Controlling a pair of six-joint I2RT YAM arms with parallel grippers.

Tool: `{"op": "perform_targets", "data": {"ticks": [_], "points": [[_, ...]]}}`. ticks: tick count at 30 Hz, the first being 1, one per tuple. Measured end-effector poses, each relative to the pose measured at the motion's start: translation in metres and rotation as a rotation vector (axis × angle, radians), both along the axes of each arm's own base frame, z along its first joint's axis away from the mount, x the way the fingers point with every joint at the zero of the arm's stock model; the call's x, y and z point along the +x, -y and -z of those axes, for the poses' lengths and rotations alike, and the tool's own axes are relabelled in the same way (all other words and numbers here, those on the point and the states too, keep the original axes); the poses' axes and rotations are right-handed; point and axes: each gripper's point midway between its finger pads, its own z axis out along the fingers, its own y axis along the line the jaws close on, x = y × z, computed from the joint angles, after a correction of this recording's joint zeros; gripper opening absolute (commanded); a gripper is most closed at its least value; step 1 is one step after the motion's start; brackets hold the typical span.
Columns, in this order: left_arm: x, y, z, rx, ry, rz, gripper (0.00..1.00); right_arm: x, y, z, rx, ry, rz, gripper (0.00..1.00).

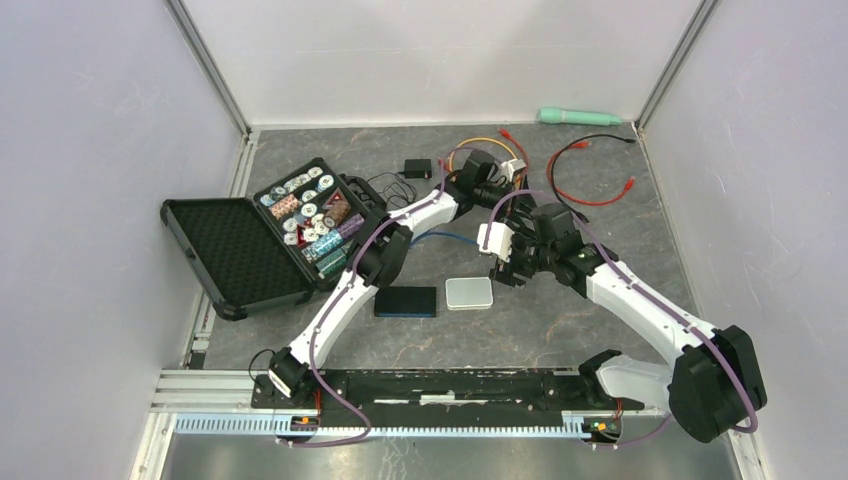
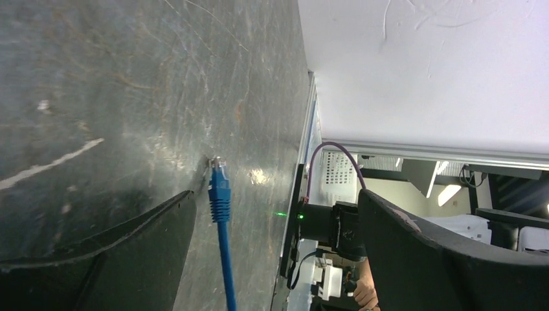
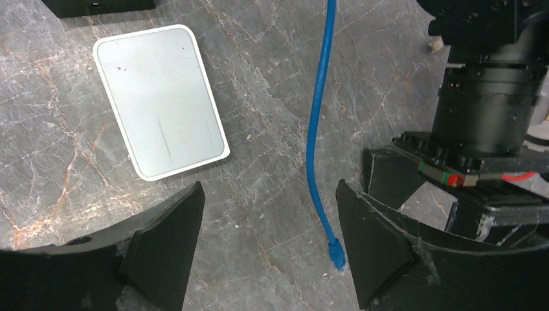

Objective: Pull the plug from the switch port
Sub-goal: Place the connector at the center of the board.

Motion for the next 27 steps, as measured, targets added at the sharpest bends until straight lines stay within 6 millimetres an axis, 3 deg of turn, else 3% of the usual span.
{"op": "perform_targets", "data": {"ticks": [8, 12, 18, 21, 23, 27], "points": [[0.025, -0.021, 0.003, 0.021, 0.002, -0.050, 1.00, 0.005, 0.004, 0.000, 0.006, 0.005, 0.028, 0.76], [0.044, -0.036, -0.013, 0.015, 0.015, -0.088, 1.00, 0.006, 0.007, 0.004, 0.009, 0.000, 0.044, 0.75], [0.079, -0.072, -0.078, -0.041, 0.111, -0.165, 1.00, 0.016, 0.003, 0.025, 0.002, -0.052, 0.069, 0.77], [0.095, -0.100, -0.121, -0.072, 0.173, -0.215, 1.00, 0.022, 0.003, 0.044, -0.017, -0.094, 0.094, 0.71], [0.102, -0.116, -0.142, -0.086, 0.203, -0.244, 1.00, 0.027, 0.003, 0.056, -0.038, -0.127, 0.115, 0.60], [0.114, -0.148, -0.172, -0.101, 0.244, -0.296, 1.00, 0.045, 0.002, 0.066, -0.062, -0.146, 0.158, 0.30]]}}
